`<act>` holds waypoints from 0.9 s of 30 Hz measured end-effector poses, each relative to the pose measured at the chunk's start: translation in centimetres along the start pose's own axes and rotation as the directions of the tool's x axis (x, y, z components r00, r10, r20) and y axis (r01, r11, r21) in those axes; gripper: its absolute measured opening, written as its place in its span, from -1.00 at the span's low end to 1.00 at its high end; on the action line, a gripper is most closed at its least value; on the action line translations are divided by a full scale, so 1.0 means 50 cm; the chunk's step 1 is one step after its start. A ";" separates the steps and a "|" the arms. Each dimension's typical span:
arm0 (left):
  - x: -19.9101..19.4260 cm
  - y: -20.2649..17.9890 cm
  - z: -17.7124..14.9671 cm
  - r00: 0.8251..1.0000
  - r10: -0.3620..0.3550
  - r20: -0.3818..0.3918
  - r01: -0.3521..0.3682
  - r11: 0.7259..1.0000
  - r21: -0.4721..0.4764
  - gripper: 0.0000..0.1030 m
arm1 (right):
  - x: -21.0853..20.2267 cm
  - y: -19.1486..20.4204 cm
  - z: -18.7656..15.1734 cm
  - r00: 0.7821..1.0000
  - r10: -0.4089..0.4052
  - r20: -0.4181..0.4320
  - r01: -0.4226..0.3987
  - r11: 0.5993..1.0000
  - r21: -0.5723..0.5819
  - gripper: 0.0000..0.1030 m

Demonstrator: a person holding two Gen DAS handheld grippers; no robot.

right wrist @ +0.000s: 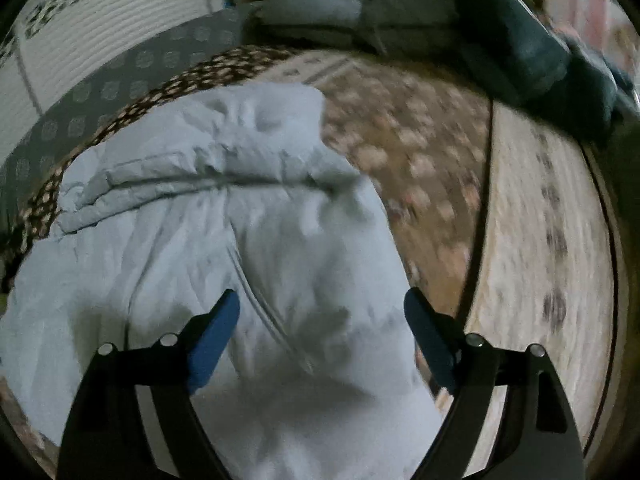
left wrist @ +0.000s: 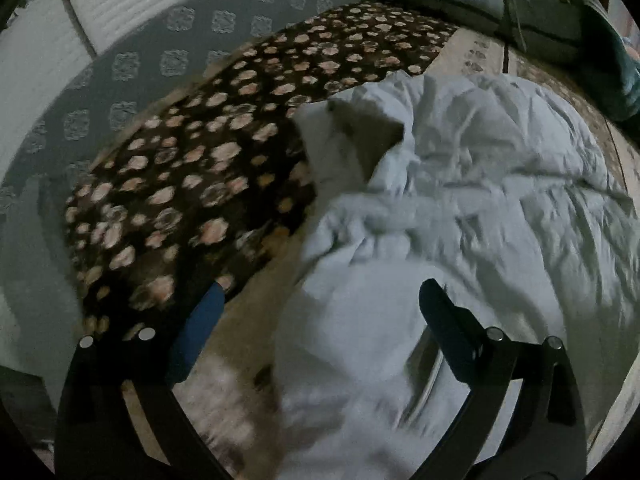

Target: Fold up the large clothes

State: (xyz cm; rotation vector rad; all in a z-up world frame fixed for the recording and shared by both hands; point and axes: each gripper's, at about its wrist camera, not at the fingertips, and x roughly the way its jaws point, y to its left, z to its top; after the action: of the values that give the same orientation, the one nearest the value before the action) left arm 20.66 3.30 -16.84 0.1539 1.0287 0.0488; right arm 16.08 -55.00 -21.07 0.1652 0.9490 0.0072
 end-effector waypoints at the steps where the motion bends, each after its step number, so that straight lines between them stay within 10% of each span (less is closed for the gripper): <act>1: -0.014 0.004 -0.014 1.000 0.012 0.011 -0.012 1.000 0.006 0.89 | -0.008 -0.006 -0.012 1.000 0.002 0.006 -0.002 1.000 0.014 0.64; 14: -0.053 0.020 -0.196 1.000 0.007 0.023 -0.009 0.995 0.097 0.87 | -0.051 0.052 -0.097 0.999 -0.040 -0.015 0.037 0.989 -0.140 0.64; 18: -0.041 0.056 -0.241 0.996 -0.089 0.002 0.089 0.996 0.022 0.80 | -0.059 0.053 -0.100 0.999 -0.048 -0.012 0.046 0.989 -0.138 0.64; 22: -0.024 0.066 -0.257 0.963 -0.267 -0.047 0.265 0.963 -0.043 0.33 | -0.063 0.049 -0.103 0.998 -0.064 -0.022 0.060 0.990 -0.125 0.64; 27: -0.025 0.035 -0.273 0.962 -0.272 -0.036 0.273 0.962 0.014 0.30 | -0.084 0.029 -0.112 0.998 -0.059 -0.004 0.058 0.993 -0.099 0.64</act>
State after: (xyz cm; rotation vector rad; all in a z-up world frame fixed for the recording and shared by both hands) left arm 8.37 6.30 -22.45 0.0274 1.0768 -0.2094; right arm 9.18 -53.15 -20.65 0.0461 0.9576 0.0010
